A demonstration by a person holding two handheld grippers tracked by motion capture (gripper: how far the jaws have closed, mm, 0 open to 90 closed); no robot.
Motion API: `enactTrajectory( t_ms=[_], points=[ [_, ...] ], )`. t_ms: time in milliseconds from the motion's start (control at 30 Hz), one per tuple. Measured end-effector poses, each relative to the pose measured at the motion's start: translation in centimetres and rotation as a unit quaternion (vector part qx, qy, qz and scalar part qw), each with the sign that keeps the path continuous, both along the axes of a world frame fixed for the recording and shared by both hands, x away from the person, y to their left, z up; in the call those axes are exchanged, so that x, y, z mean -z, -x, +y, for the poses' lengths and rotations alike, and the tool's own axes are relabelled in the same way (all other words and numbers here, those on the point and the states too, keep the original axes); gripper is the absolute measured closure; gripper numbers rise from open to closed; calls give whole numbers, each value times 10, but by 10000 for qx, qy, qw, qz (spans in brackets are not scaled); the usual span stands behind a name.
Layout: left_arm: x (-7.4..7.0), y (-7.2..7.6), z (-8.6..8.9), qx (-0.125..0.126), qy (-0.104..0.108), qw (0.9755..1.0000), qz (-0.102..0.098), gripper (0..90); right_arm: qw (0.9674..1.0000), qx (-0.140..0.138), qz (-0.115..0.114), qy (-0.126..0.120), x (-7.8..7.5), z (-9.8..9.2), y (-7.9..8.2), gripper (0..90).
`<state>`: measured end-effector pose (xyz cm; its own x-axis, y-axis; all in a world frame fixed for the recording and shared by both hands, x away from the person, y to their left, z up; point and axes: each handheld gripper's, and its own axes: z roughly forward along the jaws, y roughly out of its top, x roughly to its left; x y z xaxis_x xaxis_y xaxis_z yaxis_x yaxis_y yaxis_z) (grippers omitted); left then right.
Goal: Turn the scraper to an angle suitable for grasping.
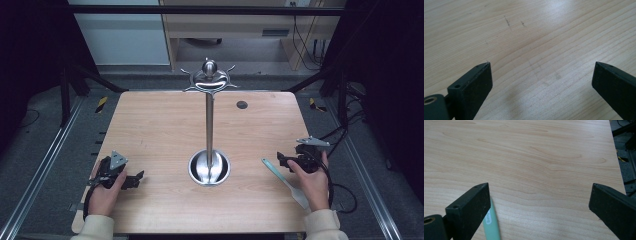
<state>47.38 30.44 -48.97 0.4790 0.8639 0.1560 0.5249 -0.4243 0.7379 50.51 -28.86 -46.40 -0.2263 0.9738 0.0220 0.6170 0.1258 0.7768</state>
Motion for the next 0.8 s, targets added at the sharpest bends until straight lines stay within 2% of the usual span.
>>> enactTrajectory(
  t_ms=[67, 167, 267, 300, 333, 367, 400, 533, 567, 600, 633, 700, 767, 800],
  points=[
    [0, 0, 0, -2, -3, 10000, 7, 29, 10000, 11, 10, 50, 1, 2, 0, 49],
    [0, -1, -1, 18, -18, 10000, 8, 29, 9998, -13, -1, 193, 1, 4, 0, 121],
    [0, -1, -1, 11, -18, 10000, 2, 29, 9997, -52, 17, 229, 2, 4, -1, 171],
    [0, 0, -1, 11, -20, 10000, 4, 29, 9994, -71, 54, 330, 3, 5, -1, 237],
    [0, 0, -1, 21, -31, 10000, 13, 29, 9994, -71, 54, 330, 3, 5, -1, 237],
    [0, 0, -1, 27, -40, 10000, 18, 29, 9991, -99, 78, 393, 4, 5, -1, 339],
    [0, 0, -1, 23, -40, 10000, 14, 29, 9991, -99, 78, 393, 4, 5, -1, 339],
    [0, 0, -1, 27, -44, 10000, 5, 29, 9982, -269, 126, 518, 5, 8, 1, 519],
    [0, 0, -1, 26, -41, 10000, 5, 29, 9977, -377, 94, 547, 6, 8, 1, 608],
    [0, 0, 0, 23, -41, 10000, 7, 29, 9977, -377, 94, 547, 6, 8, 1, 608],
    [0, 0, 0, 16, -38, 10000, 7, 29, 9972, -509, 104, 541, 7, 10, 2, 679],
    [0, -1, 0, 24, -58, 10000, 21, 29, 9968, -575, 149, 540, 8, 12, 2, 703],
    [1, -1, -1, 14, -53, 10000, 16, 29, 9945, -790, 300, 621, 12, 17, 2, 780],
    [1, -1, -1, 17, -49, 10000, 13, 29, 9945, -790, 300, 621, 12, 17, 2, 780]
  ],
)
